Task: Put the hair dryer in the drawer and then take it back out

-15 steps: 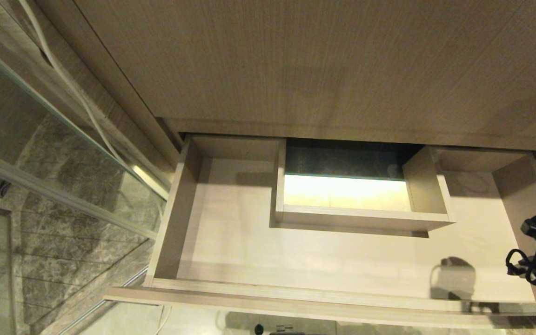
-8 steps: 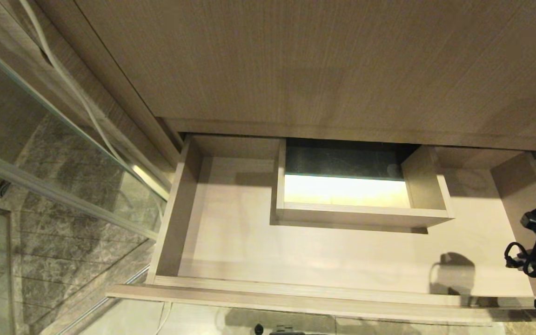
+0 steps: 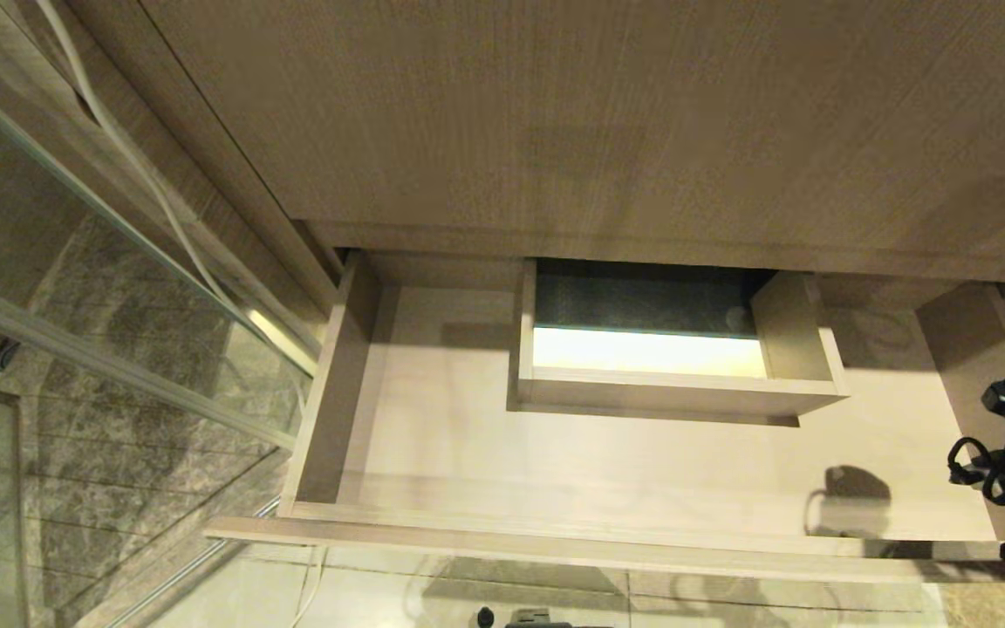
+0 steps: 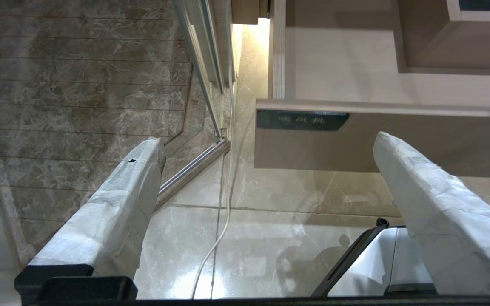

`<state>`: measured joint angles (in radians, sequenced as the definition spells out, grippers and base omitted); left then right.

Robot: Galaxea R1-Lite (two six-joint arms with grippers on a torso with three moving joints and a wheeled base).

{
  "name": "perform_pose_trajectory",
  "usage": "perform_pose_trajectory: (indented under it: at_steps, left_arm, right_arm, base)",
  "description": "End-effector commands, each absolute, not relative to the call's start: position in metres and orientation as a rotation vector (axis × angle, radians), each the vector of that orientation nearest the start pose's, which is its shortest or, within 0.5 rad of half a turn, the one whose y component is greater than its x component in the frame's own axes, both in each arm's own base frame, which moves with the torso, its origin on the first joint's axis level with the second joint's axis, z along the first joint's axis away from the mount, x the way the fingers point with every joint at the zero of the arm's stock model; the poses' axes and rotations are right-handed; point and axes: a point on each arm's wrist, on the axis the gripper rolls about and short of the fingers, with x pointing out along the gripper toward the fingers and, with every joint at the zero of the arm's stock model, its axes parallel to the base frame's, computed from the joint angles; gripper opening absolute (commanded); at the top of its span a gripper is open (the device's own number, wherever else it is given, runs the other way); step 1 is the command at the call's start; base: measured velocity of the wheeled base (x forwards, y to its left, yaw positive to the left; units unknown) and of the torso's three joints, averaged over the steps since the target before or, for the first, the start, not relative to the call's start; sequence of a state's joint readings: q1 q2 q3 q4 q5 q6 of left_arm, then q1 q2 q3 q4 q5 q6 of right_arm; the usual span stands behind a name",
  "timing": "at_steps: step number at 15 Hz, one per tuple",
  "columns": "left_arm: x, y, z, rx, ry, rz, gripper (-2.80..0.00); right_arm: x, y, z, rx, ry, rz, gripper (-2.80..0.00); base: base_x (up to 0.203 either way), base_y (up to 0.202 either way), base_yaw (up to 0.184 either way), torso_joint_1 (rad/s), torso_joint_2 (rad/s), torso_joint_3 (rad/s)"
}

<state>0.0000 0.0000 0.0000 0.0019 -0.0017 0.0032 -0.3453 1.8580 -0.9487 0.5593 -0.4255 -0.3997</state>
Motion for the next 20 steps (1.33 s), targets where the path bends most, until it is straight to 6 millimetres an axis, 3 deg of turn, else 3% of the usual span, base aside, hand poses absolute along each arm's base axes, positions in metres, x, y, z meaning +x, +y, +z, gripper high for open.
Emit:
perform_pose_trajectory:
  at_steps: [1, 8, 20]
  left_arm:
    - [-0.023, 0.0, 0.075, 0.003, 0.003, -0.002, 0.0]
    - [-0.023, 0.0, 0.075, 0.003, 0.002, -0.002, 0.0]
    - [-0.023, 0.0, 0.075, 0.003, 0.002, -0.002, 0.0]
  right_arm:
    - [0.244, -0.097, 0.101, -0.369, 1.579, -0.317, -2.8]
    - [0.247, -0.096, 0.113, -0.372, 1.515, -0.296, -2.8]
    - [0.263, -0.089, 0.15, -0.416, 1.194, -0.205, -2.8]
  base:
    - [0.0, 0.0, 0.0, 0.0, 0.0, 0.0]
    - [0.0, 0.0, 0.0, 0.0, 0.0, 0.0]
    - [0.0, 0.0, 0.0, 0.0, 0.0, 0.0]
